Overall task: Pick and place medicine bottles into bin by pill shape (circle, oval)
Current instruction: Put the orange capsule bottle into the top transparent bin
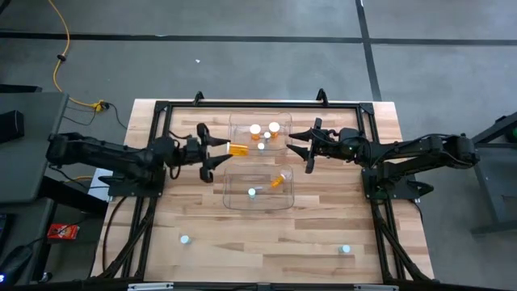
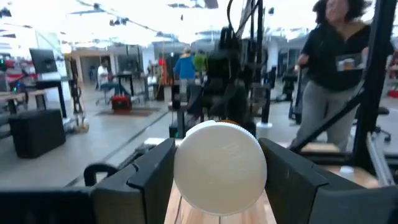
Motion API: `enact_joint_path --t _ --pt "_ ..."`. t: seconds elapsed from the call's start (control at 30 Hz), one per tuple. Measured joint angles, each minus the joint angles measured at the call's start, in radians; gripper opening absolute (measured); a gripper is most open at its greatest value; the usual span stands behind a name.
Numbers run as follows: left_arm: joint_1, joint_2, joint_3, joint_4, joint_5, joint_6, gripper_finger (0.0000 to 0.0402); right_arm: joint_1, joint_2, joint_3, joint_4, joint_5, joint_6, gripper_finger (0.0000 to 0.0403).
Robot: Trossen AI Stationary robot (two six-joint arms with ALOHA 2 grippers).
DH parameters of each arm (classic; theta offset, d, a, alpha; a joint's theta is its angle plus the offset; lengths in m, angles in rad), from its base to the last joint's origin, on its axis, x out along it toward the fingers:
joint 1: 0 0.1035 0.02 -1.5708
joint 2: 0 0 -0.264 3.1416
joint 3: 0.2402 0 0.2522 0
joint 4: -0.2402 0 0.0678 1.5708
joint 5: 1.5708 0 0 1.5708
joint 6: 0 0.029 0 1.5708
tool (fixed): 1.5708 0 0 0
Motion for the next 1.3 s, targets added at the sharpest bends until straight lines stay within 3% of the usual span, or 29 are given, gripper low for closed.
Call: enact_joint_path --t 0.23,0.57,0.73,0.87,1.0,1.17,1.3 --pt "0.022 0.079 -0.001 0.067 -0.008 0.001 0.0195 0.0 0.0 0.0 0.0 -0.003 0.0 0.0161" --pt "0.024 0.085 -0.001 0.072 -0.005 -0.001 0.0203 0.0 0.0 0.0 -0.001 -0.003 0.0 0.0161" --pt "0.024 0.103 0.01 0.049 -0.17 -0.043 0.0205 0.0 0.0 0.0 -0.001 -0.003 0.0 0.0161" --pt "0.024 0.144 0.096 -0.126 -0.303 -0.096 0.0206 0.0 0.0 0.0 -0.001 -0.003 0.002 0.0161" --pt "0.045 0.234 0.264 -0.445 -0.389 -0.139 0.0206 0.0 0.0 0.0 -0.001 -0.003 0.002 0.0161" --pt "0.108 0.386 0.491 -0.779 -0.422 -0.267 0.0206 0.0 0.0 0.0 0.0 -0.003 0.003 0.0161" --pt "0.141 0.515 0.599 -0.897 -0.448 -0.352 0.0207 0.0 0.0 0.0 0.0 -0.003 0.003 0.0161"
